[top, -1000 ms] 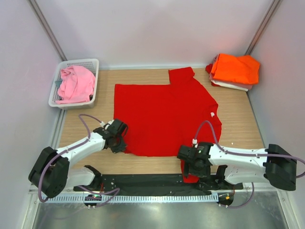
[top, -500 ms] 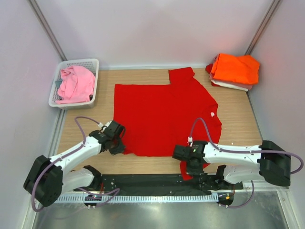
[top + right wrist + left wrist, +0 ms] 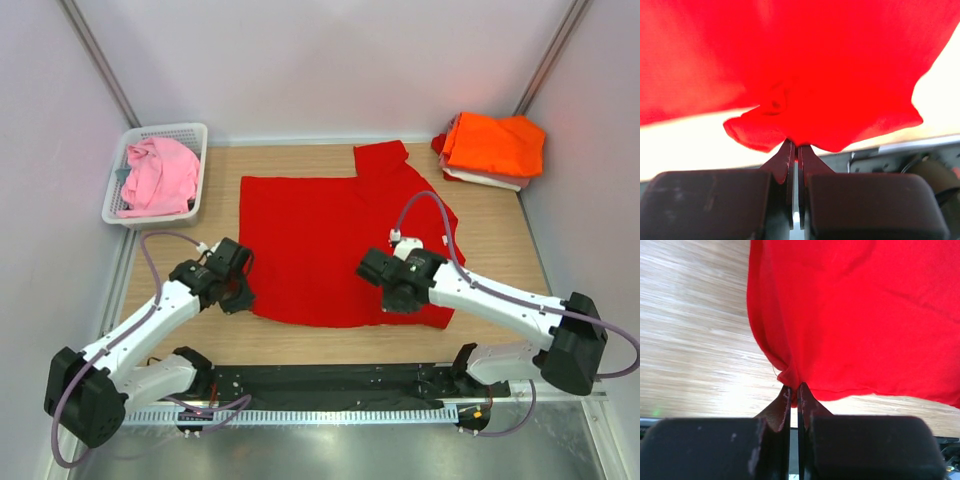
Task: Fold and stack the t-shirts
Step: Fold the tshirt
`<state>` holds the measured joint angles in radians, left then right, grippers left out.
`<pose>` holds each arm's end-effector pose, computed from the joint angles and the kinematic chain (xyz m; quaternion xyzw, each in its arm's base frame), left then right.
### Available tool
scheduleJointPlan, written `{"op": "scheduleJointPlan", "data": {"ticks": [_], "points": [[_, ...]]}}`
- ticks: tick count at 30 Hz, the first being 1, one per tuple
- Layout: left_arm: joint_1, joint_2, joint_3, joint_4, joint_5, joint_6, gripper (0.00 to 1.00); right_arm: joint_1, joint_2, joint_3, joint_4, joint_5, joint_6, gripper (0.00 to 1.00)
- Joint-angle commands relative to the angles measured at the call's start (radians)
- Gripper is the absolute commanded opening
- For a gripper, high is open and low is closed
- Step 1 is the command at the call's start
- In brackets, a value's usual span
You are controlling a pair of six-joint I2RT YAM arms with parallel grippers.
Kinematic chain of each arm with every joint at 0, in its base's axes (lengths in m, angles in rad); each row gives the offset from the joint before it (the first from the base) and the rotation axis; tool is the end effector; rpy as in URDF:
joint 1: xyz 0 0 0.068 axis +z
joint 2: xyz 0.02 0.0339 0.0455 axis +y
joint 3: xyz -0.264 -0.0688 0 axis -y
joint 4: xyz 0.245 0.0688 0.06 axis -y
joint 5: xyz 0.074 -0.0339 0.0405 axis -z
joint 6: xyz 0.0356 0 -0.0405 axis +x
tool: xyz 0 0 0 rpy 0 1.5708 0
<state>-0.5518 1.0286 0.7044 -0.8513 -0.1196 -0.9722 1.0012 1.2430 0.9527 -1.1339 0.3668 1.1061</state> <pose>0.1532 -0.0893 0.2176 -0.2157 0.9548 -0.0929 0.1823 0.1200 0.1637 0.2447 0.0647 0.9785 -0.0273 0.1937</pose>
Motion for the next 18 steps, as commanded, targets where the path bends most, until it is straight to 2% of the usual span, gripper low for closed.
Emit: {"op": "scheduleJointPlan", "data": {"ticks": [1,9,18], "points": [[0.038,0.017,0.063,-0.052,0.012,0.056,0.0,-0.084,0.044,0.104,0.022,0.119,-0.173,0.01],[0.153,0.138,0.199,-0.055,0.041,0.154,0.0,-0.263,0.142,0.282,0.094,0.164,-0.477,0.01],[0.233,0.343,0.365,-0.034,0.063,0.221,0.0,-0.397,0.283,0.412,0.186,0.156,-0.673,0.01]]}}
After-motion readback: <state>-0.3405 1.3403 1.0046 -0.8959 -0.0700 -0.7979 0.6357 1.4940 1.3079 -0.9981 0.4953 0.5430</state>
